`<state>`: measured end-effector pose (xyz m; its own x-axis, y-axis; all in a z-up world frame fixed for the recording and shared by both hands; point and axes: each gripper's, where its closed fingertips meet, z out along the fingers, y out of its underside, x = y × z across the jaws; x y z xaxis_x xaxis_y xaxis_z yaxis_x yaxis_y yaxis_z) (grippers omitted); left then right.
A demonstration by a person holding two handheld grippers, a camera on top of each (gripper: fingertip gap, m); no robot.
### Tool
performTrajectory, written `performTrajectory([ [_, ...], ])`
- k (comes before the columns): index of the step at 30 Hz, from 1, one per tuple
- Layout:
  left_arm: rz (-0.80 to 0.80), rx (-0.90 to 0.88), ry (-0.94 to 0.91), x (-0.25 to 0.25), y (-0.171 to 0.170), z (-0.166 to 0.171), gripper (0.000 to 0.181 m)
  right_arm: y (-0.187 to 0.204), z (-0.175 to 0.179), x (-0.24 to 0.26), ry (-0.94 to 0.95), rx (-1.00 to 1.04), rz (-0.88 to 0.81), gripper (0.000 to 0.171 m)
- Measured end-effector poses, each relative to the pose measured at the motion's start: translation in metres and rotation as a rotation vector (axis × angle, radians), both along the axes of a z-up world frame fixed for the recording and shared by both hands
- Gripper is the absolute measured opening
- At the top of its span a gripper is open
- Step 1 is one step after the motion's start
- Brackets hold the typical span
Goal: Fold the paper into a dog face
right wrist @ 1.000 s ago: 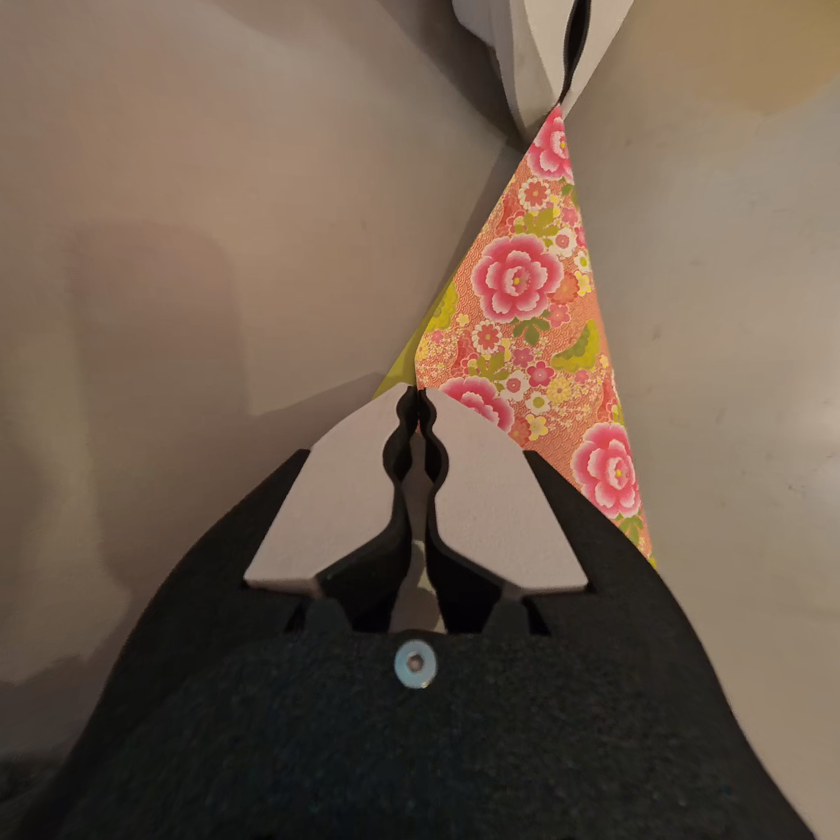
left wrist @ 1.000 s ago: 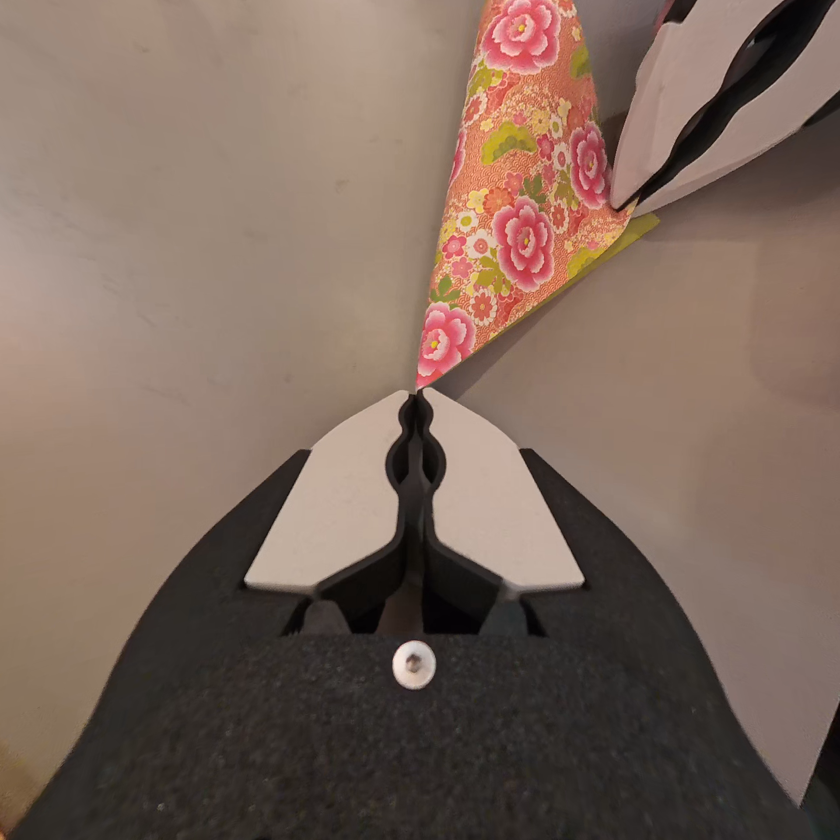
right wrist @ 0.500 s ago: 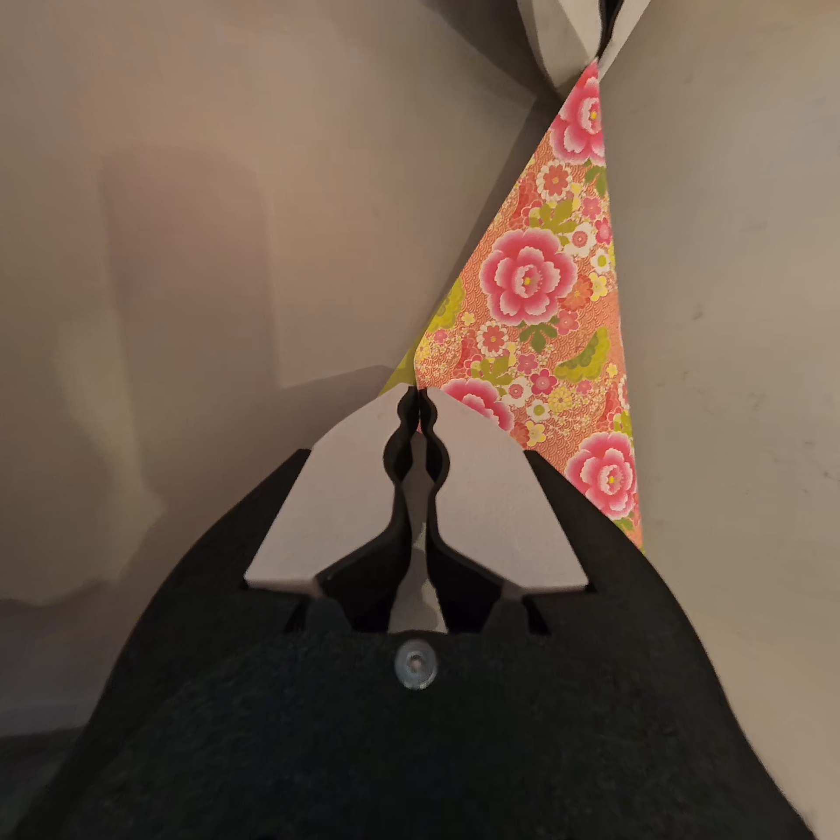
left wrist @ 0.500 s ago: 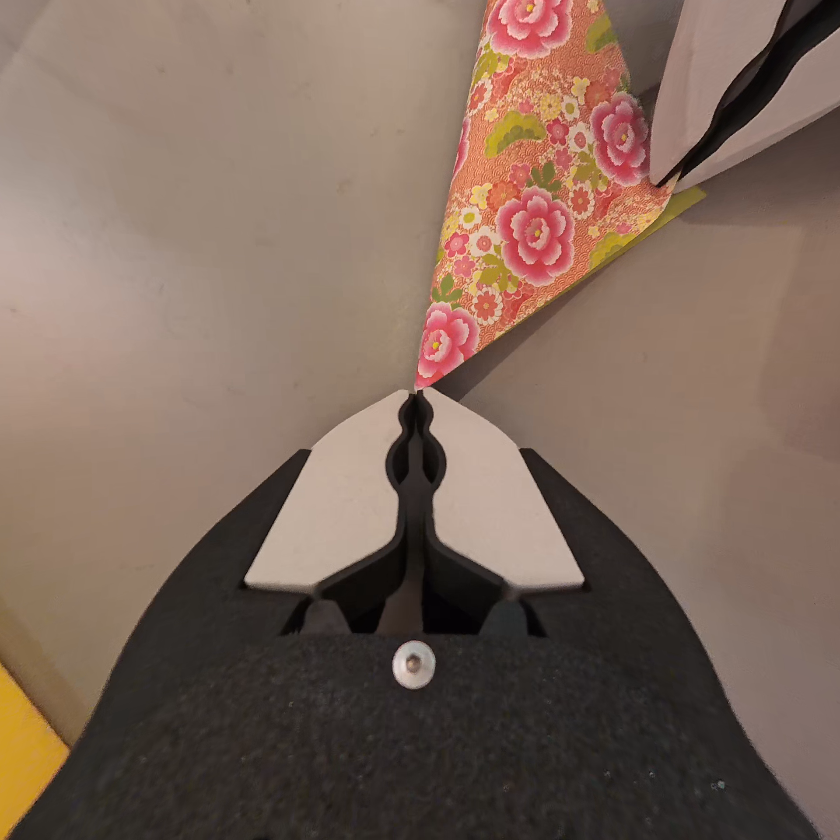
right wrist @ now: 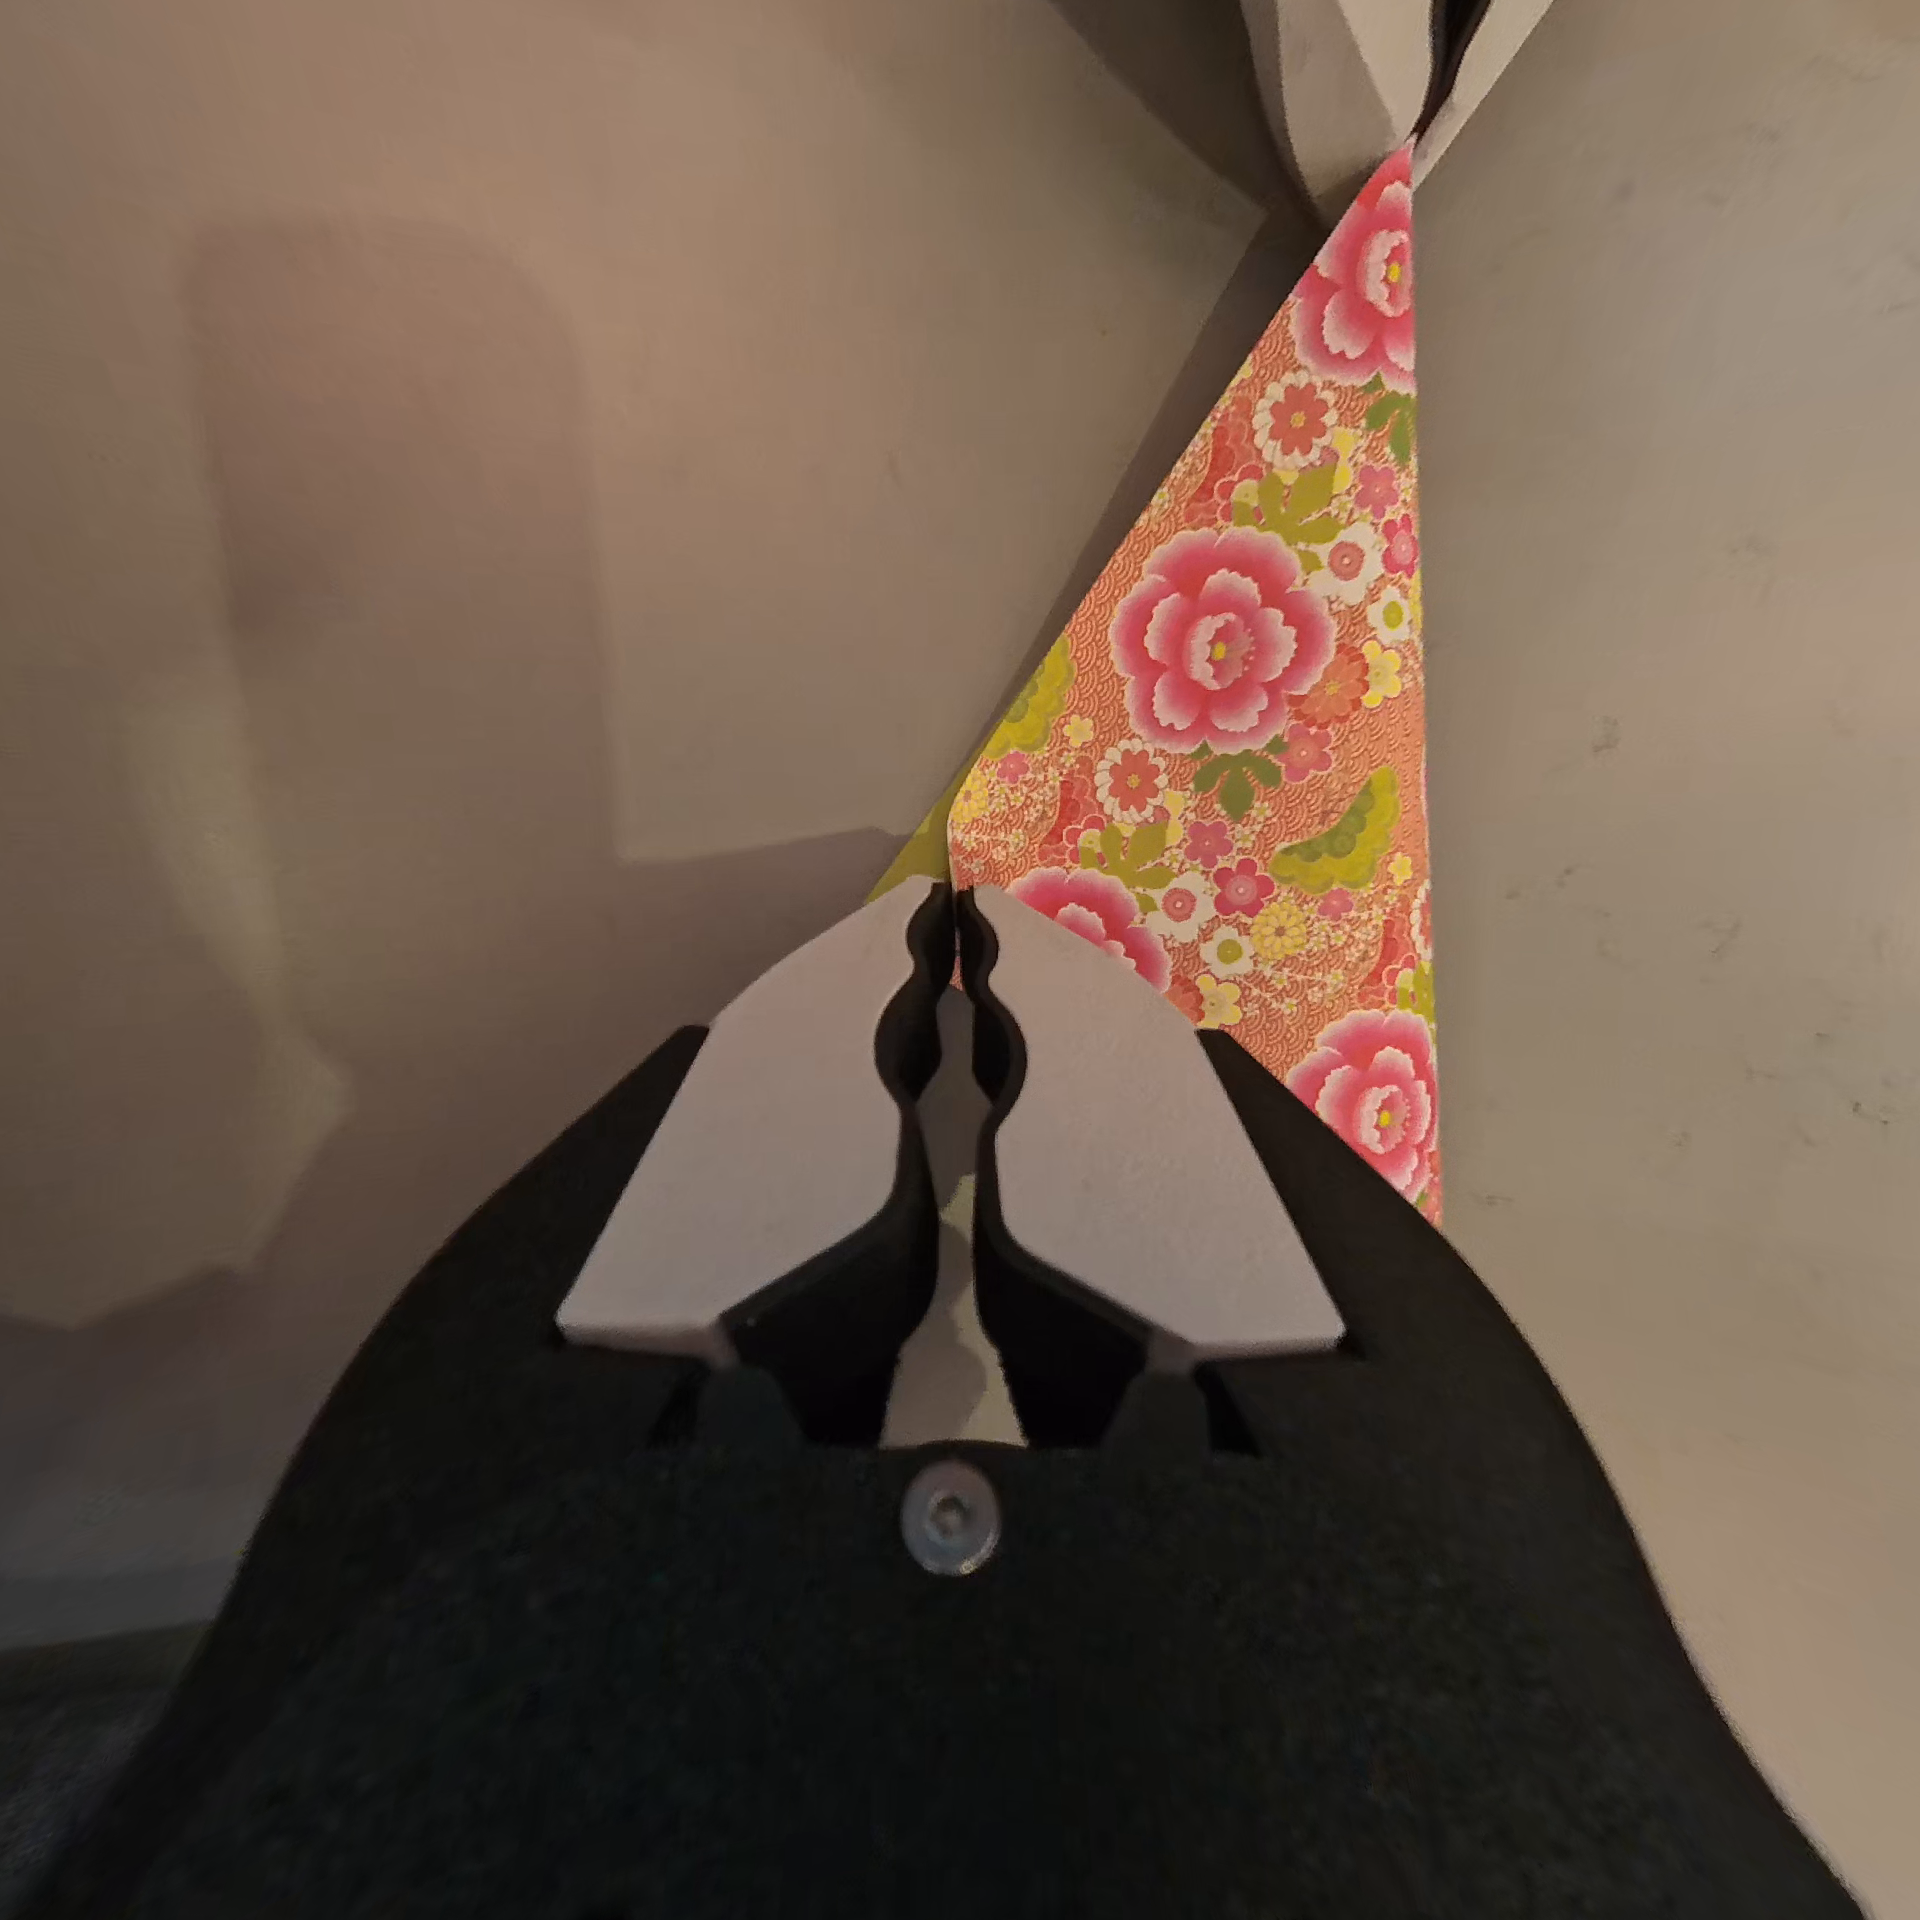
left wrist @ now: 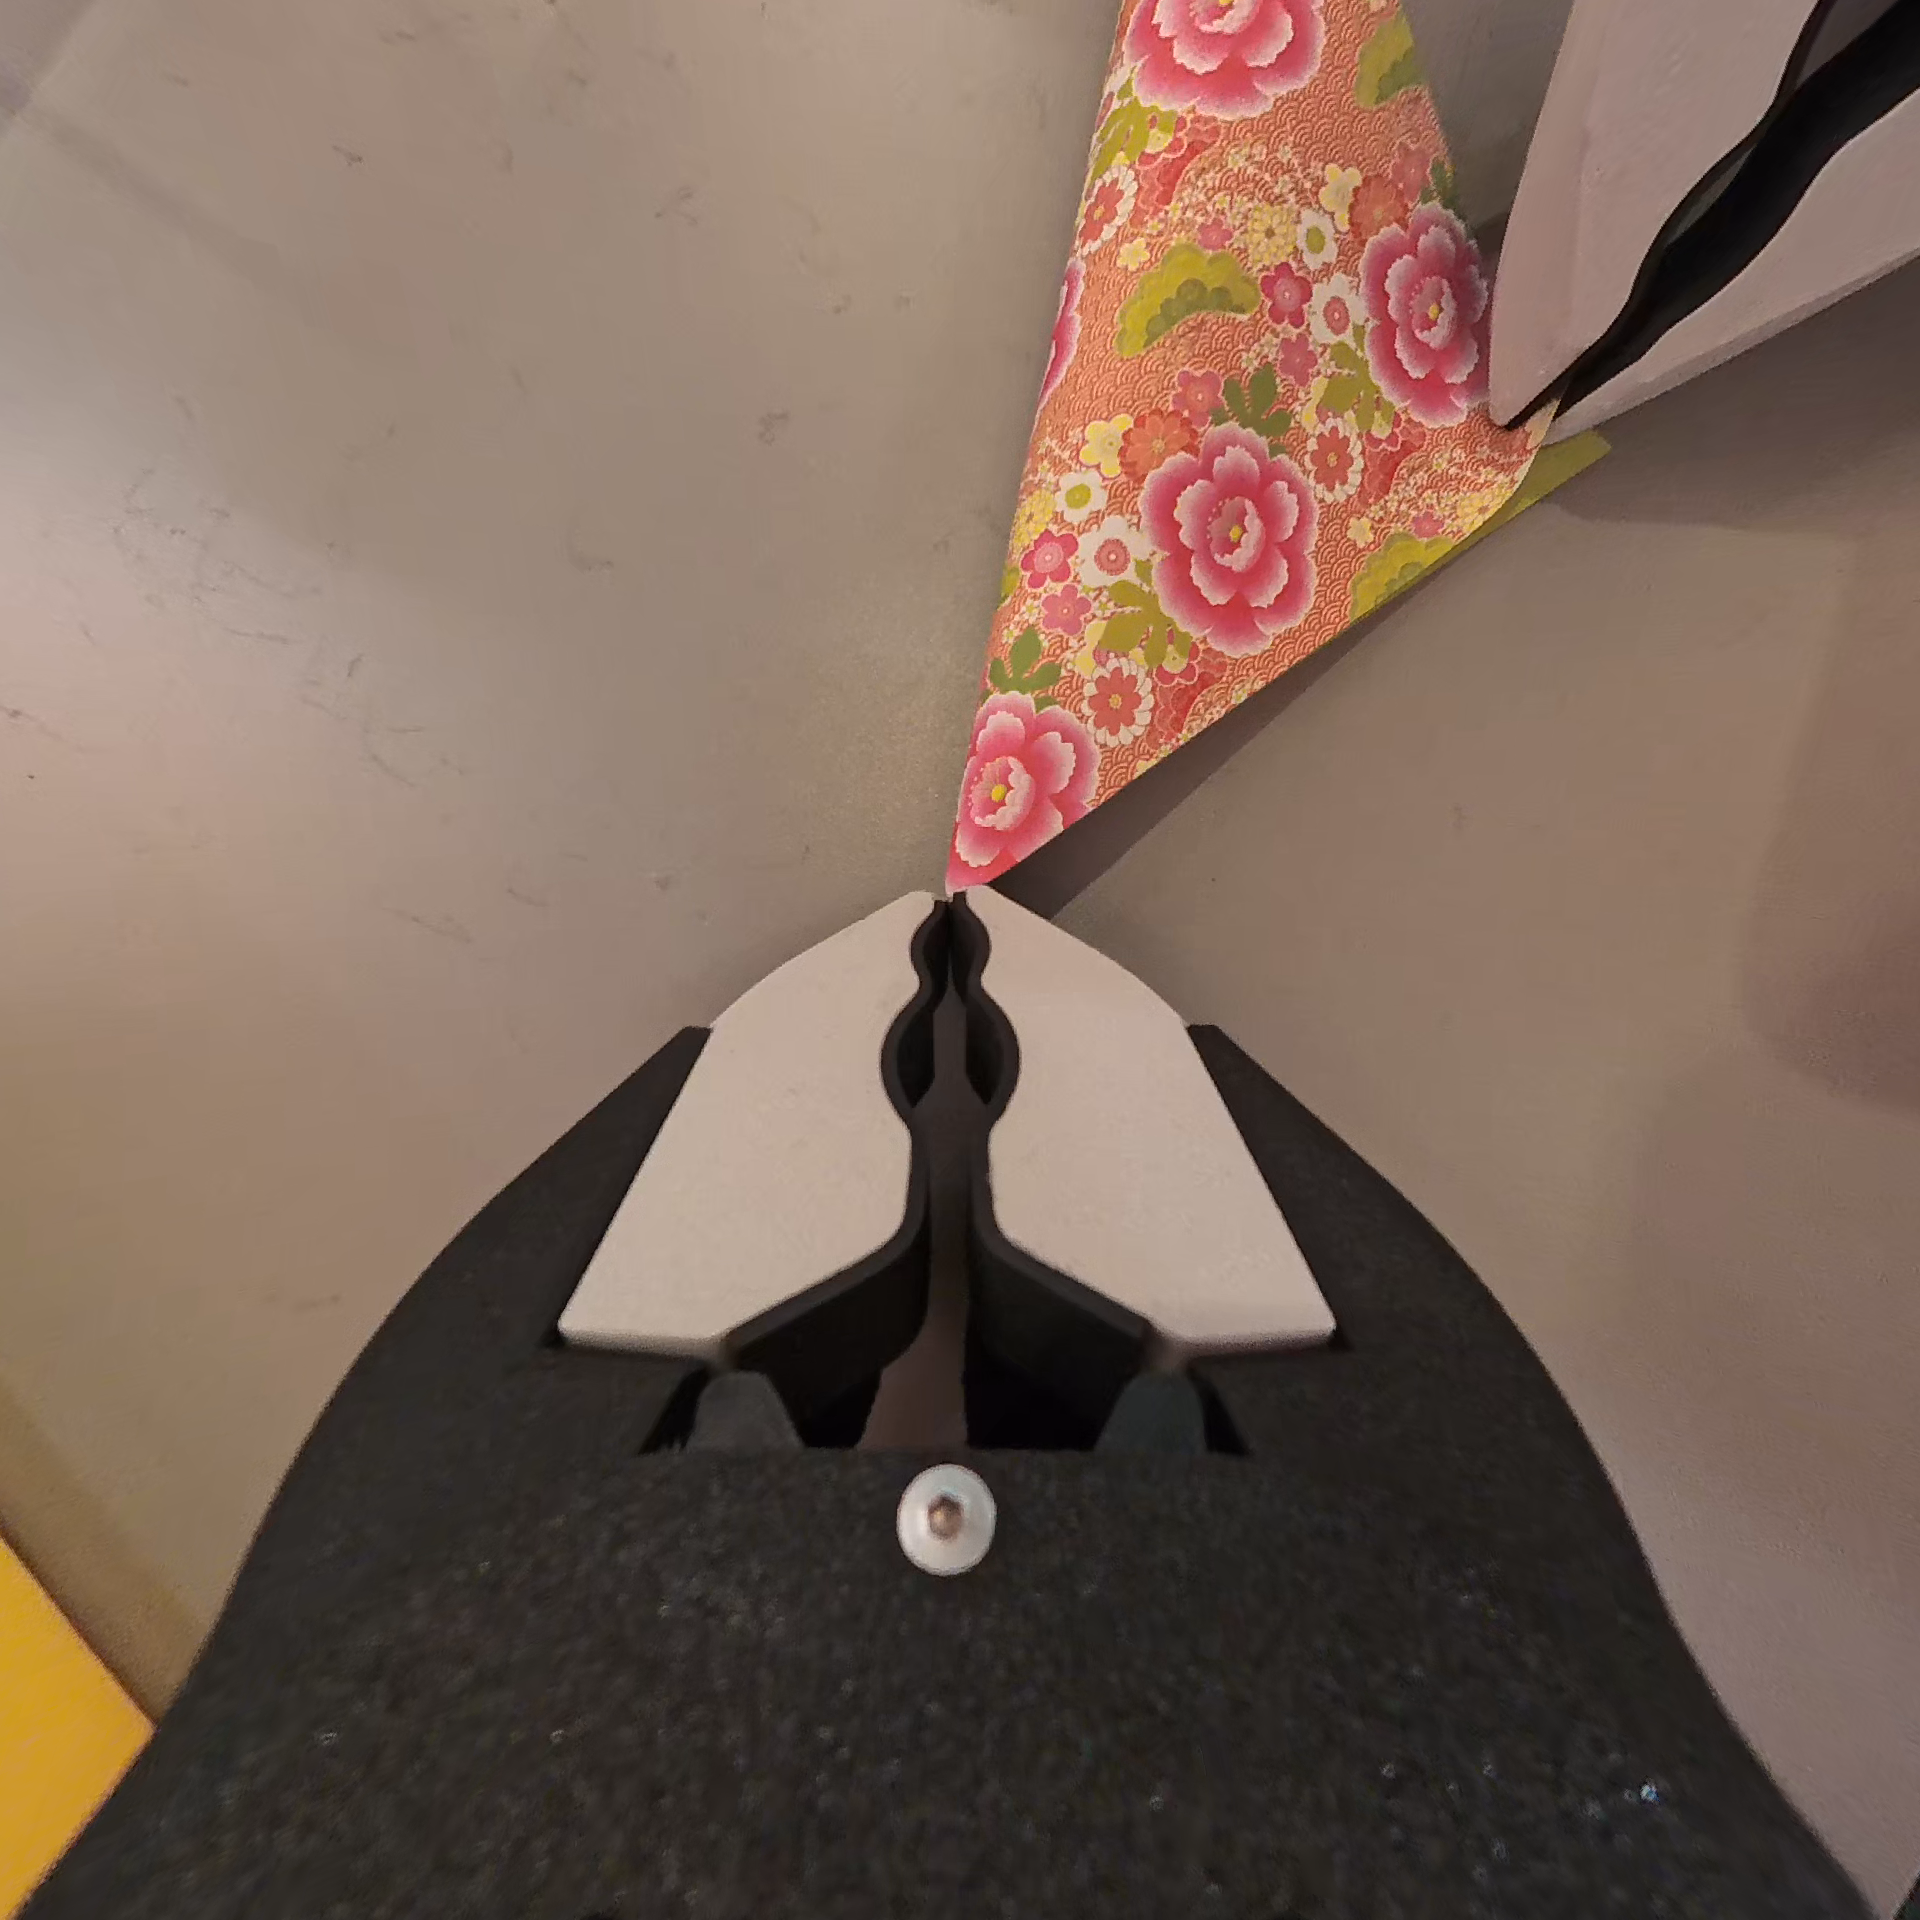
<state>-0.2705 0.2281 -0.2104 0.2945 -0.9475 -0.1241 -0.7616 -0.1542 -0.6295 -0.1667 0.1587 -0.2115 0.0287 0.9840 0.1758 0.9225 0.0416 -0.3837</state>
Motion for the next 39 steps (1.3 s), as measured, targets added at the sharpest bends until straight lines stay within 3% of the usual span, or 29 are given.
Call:
performTrajectory([
  [15,-0.007,-0.007,0.001,0.001,-0.001,0.000,0.000,-0.004,0.001,0.000,-0.014,-0.061,0.036,0.008],
  [39,-0.011,-0.003,0.007,0.000,-0.002,0.000,0.000,-0.012,0.000,0.002,-0.031,-0.116,0.044,0.006],
])
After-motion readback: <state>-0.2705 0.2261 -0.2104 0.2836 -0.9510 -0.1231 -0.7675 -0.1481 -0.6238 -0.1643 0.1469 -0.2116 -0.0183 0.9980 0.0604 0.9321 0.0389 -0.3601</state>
